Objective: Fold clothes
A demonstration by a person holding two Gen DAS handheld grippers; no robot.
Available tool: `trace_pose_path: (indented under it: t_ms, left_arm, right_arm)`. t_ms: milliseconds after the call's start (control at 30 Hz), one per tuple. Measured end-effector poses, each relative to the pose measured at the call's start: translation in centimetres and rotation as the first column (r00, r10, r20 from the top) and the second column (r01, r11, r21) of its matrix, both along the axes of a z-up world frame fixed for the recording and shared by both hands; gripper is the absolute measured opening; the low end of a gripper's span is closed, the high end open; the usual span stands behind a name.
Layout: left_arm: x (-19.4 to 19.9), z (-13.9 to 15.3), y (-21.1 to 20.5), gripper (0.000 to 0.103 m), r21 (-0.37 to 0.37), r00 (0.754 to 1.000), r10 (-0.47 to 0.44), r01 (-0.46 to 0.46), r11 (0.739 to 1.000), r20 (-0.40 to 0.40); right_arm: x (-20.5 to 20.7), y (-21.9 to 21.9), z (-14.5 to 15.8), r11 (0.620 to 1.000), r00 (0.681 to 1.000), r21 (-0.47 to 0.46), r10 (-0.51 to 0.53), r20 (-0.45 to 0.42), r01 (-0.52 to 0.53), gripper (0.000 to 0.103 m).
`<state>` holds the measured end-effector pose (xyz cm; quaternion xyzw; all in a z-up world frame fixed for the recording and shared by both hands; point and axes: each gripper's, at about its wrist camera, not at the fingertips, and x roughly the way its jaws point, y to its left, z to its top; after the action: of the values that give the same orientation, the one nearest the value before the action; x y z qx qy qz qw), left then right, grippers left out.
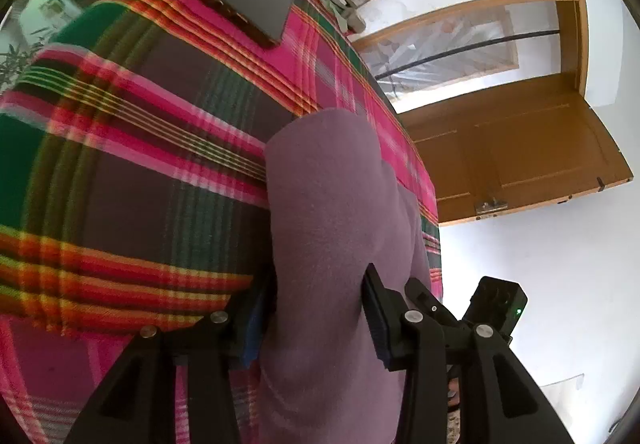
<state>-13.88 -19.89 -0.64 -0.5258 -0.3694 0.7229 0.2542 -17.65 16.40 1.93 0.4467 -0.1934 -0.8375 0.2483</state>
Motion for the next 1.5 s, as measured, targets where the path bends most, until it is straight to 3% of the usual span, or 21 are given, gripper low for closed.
trace_pose_path:
  t_ms: [100,333,433,567,700,1000,1133,1300,1400,1500]
  left_arm:
    - [0.4,0.4,-0.4,0.044,-0.013,1.0,0.023,-0.023,1.0,-0.005]
    - [3.3,2.1,-0.3,0.044,-0.166,0.997,0.049,-0.057,0.984,-0.053]
    - [4.8,3.1,0.3,0.044,-0.242,0.994,0.053,-0.075,0.967,-0.095]
    - [6.2,3.2,1.4,0.044,-0.321,0.992,0.048,-0.084,0.943,-0.119]
    - [7.1,2.9,1.7,0.044,-0.354,0.989,0.064,-0.108,0.929,-0.134]
    - [8.1,3.7,4.5,0.049,-0.51,0.972,0.081,-0.185,0.84,-0.219]
    - [8.4,4.1,5.8,0.047,-0.564,0.962,0.086,-0.223,0.795,-0.258]
    - [10.1,4.8,7.2,0.046,-0.595,0.945,0.105,-0.278,0.754,-0.308]
    - [11.2,5.0,8.9,0.046,-0.632,0.925,0.114,-0.334,0.699,-0.362]
    - [12.0,4.9,10.0,0.046,-0.649,0.921,0.102,-0.34,0.68,-0.376]
  right_arm:
    - [0.1,-0.2,0.3,1.0,1.0,0.027,0.001,-0.011,0.0,0.033]
    - [2.4,-0.2,2.2,0.99,0.996,0.14,-0.011,-0.091,0.024,0.034]
    - [4.6,-0.7,3.3,0.98,0.985,0.197,-0.006,-0.172,0.04,0.034]
    - [7.9,-2.0,4.3,0.971,0.961,0.237,0.044,-0.274,0.023,0.034]
    - [9.6,-3.6,3.3,0.956,0.953,0.292,0.122,-0.277,-0.037,0.034]
    - [10.0,-4.7,1.0,0.919,0.958,0.393,0.135,-0.254,-0.026,0.033]
    - [10.1,-4.1,1.5,0.931,0.966,0.365,0.087,-0.243,0.008,0.033]
    - [12.0,-4.0,2.4,0.931,0.959,0.359,0.047,-0.278,0.059,0.034]
    - [13.0,-4.6,2.7,0.922,0.956,0.378,0.038,-0.292,0.079,0.034]
    - [13.9,-4.8,2.4,0.912,0.955,0.4,0.033,-0.294,0.092,0.034]
